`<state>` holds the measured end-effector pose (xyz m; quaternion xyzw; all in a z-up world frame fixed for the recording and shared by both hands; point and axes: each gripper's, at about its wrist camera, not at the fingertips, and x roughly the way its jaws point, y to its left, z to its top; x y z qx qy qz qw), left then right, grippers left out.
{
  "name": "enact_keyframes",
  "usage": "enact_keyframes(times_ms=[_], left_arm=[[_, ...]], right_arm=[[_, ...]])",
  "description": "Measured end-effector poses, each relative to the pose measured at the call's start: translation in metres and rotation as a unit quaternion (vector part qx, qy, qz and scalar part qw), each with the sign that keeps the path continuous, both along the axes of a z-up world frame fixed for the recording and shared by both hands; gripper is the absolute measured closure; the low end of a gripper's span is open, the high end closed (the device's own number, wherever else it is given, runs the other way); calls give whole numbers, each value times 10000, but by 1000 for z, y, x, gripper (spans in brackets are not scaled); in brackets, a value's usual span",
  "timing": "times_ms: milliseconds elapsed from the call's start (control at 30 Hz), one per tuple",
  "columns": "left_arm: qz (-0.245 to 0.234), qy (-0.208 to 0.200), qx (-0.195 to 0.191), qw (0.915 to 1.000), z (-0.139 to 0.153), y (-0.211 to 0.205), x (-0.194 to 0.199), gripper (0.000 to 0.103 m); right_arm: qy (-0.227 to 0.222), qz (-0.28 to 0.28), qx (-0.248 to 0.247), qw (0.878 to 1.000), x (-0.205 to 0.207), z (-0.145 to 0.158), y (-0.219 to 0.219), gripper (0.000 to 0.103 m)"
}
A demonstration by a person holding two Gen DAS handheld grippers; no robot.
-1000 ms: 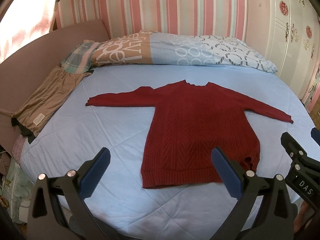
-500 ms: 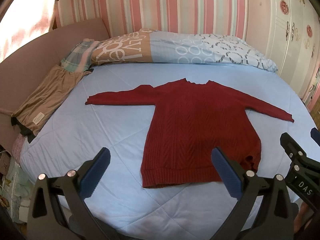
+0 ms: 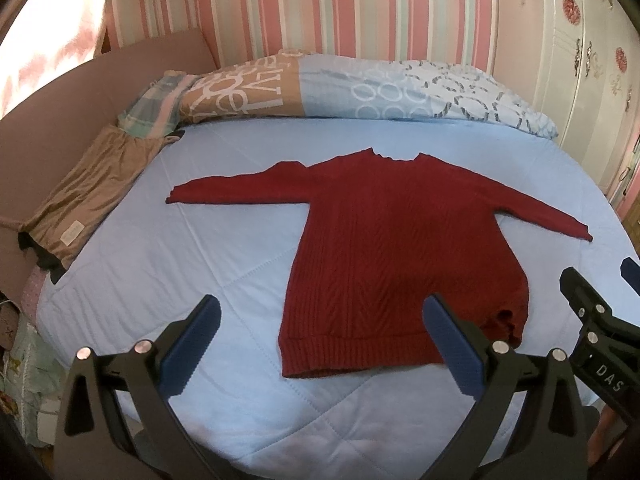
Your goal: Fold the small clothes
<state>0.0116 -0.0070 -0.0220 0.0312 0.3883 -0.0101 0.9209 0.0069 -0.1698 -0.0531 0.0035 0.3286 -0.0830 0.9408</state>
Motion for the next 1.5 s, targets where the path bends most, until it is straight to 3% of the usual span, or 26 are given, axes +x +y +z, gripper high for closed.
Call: enact_keyframes(times_ms=[500, 700, 1067, 1367, 1500], left_arm=[[23, 359, 14, 9994, -34, 10, 73, 2], [110, 242, 167, 9995, -43, 25, 116, 2], [385, 395, 9, 9985, -72, 79, 220, 2], [644, 326, 298, 9969, -110, 127, 301, 2], [696, 488, 297, 9959, -135, 152, 331, 2]], right_arm=[[162, 271, -23, 9995, 67, -27, -1, 3], [123, 313, -26, 9994, 113, -33, 0, 3], [166, 221, -60, 9996, 202, -59, -1, 3], [195, 120, -201, 9995, 277, -90, 2, 3], [216, 103, -288, 9993, 304, -106, 8, 3]])
